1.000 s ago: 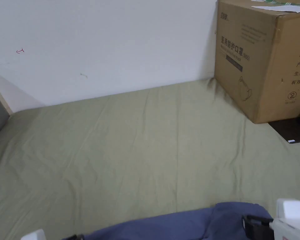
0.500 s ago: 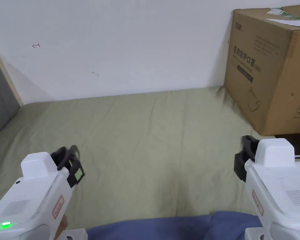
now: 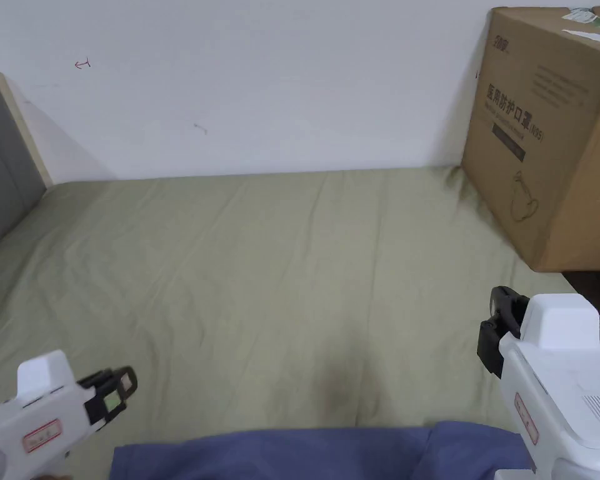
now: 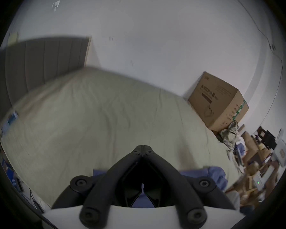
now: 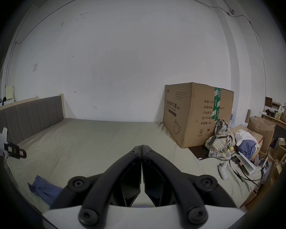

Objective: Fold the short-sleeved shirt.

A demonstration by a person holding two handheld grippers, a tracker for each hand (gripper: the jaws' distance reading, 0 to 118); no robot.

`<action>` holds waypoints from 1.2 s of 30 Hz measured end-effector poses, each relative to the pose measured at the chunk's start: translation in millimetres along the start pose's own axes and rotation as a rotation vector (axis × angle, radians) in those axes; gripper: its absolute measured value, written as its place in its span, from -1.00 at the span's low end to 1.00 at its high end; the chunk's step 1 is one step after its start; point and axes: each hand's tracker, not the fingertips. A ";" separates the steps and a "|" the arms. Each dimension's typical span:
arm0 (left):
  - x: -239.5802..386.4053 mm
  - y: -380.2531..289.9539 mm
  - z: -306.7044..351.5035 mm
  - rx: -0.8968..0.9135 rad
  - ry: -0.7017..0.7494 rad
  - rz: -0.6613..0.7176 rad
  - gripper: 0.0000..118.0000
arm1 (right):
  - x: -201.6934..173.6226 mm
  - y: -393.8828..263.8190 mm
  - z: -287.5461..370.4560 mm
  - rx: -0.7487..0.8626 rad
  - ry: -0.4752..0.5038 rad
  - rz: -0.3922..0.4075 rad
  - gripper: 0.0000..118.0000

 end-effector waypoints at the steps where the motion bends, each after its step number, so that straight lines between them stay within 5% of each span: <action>1: -15.0 -2.6 -3.4 -0.054 -0.017 0.020 -1.00 | -0.6 -1.8 -1.5 -0.007 -0.003 0.004 -1.00; 5: -68.6 -21.1 -17.0 -0.213 -0.057 0.129 -0.99 | -2.1 -9.9 -10.7 -0.041 0.001 0.015 -1.00; 7: -83.5 -34.1 -22.7 -0.280 -0.048 0.191 -0.66 | -3.1 -15.8 -15.2 -0.062 -0.003 0.020 -1.00; 10: -105.0 -48.8 -36.1 -0.386 -0.073 0.276 0.46 | -6.0 -21.5 -22.5 -0.093 0.001 0.031 -1.00; 12: -111.3 -59.7 -47.4 -0.428 -0.033 0.307 0.65 | -7.9 -26.1 -26.2 -0.112 0.005 0.034 -1.00; 19: -115.2 -69.4 -69.4 -0.447 -0.071 0.263 0.56 | -8.2 -39.2 -35.4 -0.161 0.003 0.035 -1.00; 20: -112.5 -67.5 -69.4 -0.448 -0.075 0.252 0.43 | -8.9 -39.2 -36.4 -0.163 0.002 0.032 -1.00; 22: -106.6 -66.3 -69.9 -0.419 -0.035 0.175 -0.50 | -8.0 -40.5 -37.1 -0.167 -0.004 0.030 -1.00; 23: -103.0 -69.3 -75.4 -0.433 -0.044 0.176 -0.78 | -6.6 -41.4 -37.3 -0.168 -0.006 0.028 -1.00; 31: -97.3 -64.4 -83.3 -0.383 0.014 0.012 -0.99 | 7.3 -35.6 -31.5 -0.166 -0.024 0.009 -1.00; 36: -101.2 -31.1 -52.2 -0.325 0.017 0.056 -1.00 | 15.9 -28.2 -28.0 -0.139 -0.034 -0.012 -1.00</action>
